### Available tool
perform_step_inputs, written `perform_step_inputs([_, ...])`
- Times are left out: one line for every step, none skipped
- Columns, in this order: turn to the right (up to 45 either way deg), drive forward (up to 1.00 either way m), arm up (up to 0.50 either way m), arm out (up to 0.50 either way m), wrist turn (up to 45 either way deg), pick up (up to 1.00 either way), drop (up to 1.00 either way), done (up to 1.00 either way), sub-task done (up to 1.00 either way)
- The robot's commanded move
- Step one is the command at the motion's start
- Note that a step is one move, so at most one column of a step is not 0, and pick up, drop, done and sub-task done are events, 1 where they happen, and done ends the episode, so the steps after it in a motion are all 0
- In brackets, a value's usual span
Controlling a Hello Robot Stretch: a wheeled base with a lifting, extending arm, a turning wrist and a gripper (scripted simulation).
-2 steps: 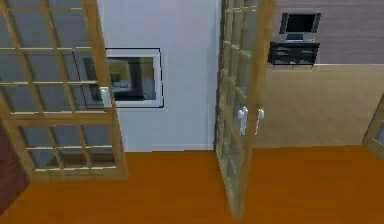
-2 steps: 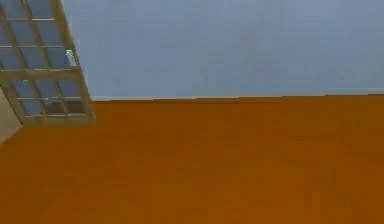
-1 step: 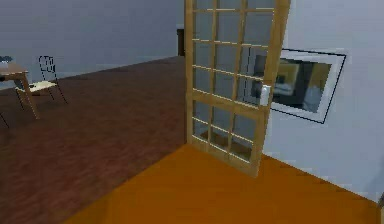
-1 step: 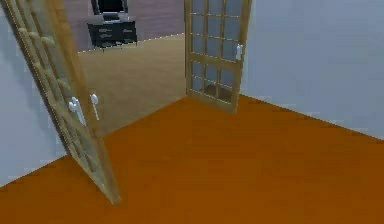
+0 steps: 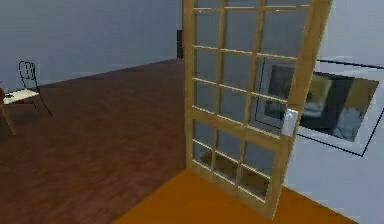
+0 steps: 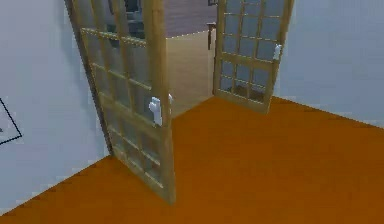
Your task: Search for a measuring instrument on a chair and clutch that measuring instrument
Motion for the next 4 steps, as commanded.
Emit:
perform_step_inputs([-39.0,0.0,0.0,0.0,0.0,0.0,0.0,0.0,0.0])
perform_step_inputs([0.0,1.0,0.0,0.0,0.0,0.0,0.0,0.0,0.0])
perform_step_inputs([0.0,1.0,0.0,0.0,0.0,0.0,0.0,0.0,0.0])
perform_step_inputs([-3.0,0.0,0.0,0.0,0.0,0.0,0.0,0.0,0.0])
